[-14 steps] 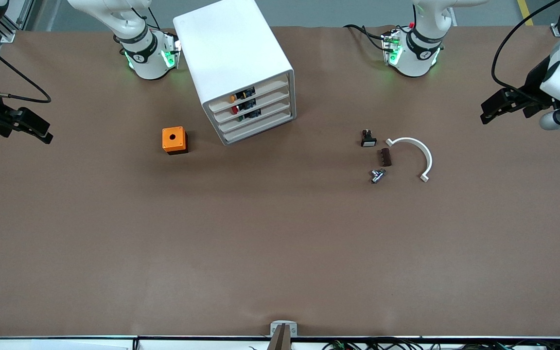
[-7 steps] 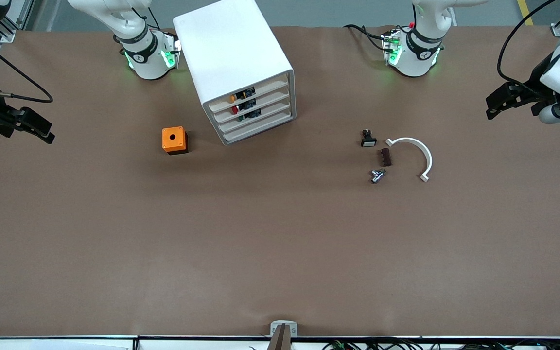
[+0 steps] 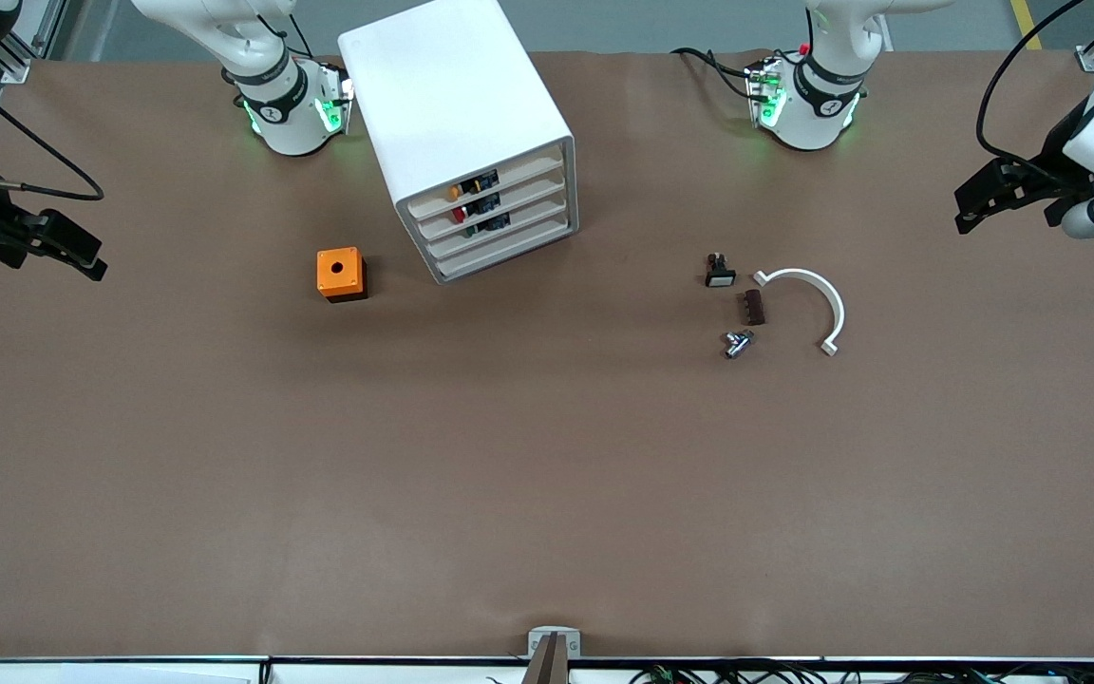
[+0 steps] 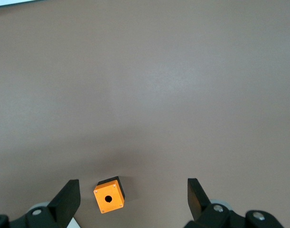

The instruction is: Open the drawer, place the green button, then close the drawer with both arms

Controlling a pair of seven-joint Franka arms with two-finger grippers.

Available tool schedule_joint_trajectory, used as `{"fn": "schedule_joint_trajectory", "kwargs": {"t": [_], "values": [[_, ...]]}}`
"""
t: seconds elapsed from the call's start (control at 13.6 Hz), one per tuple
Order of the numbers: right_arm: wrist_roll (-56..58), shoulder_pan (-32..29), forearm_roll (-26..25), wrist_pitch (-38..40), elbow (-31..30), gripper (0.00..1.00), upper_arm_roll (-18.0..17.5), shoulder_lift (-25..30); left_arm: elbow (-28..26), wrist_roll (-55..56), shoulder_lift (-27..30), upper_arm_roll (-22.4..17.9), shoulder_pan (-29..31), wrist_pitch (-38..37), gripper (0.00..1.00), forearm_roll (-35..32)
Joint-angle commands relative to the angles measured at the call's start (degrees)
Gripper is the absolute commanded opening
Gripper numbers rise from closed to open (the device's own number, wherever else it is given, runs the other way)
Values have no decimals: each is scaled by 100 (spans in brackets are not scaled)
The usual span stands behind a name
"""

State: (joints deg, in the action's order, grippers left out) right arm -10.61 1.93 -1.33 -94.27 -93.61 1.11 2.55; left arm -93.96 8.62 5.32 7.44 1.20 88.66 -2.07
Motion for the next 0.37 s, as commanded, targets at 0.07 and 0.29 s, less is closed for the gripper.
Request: {"fn": "schedule_joint_trajectory", "kwargs": {"t": [0.07,0.29], "values": [[-99,27,-52,67,18,100,-14,44,106,-44,-31,55,64,-103,100,-56],[-99,35,-52,67,18,100,-14,44,106,-36,-49,47,64,-103,100,-47]]}}
